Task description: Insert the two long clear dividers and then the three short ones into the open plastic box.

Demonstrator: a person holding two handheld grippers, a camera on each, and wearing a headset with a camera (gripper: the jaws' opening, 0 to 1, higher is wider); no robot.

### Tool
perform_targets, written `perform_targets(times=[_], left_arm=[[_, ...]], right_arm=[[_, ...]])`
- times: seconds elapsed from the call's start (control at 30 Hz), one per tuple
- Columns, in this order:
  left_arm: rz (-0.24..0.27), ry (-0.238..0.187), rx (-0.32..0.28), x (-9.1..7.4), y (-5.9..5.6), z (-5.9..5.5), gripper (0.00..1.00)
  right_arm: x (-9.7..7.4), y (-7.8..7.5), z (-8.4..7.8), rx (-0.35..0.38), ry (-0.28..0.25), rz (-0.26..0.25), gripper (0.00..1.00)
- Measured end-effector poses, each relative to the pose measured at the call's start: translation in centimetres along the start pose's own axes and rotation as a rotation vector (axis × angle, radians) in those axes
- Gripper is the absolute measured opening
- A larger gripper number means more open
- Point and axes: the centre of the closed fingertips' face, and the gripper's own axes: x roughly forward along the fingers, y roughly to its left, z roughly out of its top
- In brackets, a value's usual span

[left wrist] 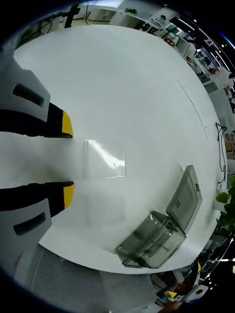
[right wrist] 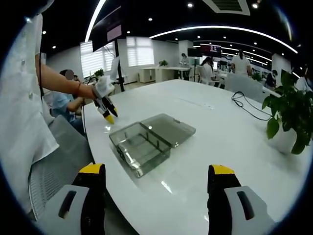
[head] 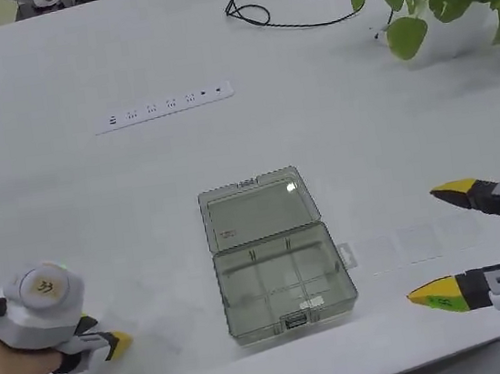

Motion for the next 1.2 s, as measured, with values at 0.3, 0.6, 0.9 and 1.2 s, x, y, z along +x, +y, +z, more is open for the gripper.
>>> perform_targets(times=[0.3, 0.6, 0.9, 1.2], left_arm=[[-0.007, 0.026, 0.003, 0.04, -0.18, -0.01, 0.35], [-0.009, 0.066, 0.003, 0.12, -0.02, -0.06, 0.33], [-0.011, 0.084, 0.004, 0.10, 0.08, -0.16, 0.32], [-0.018, 0.087, 0.014, 0.06, 0.07, -0.19, 0.32]], right_arm=[[-0.11, 0.00, -0.20, 0.006, -0.002, -0.003, 0.86], [-0.02, 0.15, -0.26, 0.006, -0.001, 0.001, 0.85], [0.15, 0.40, -0.20, 0.005, 0.002, 0.005, 0.85], [0.16, 0.51, -0.26, 0.006, 0.004, 0.007, 0.84]])
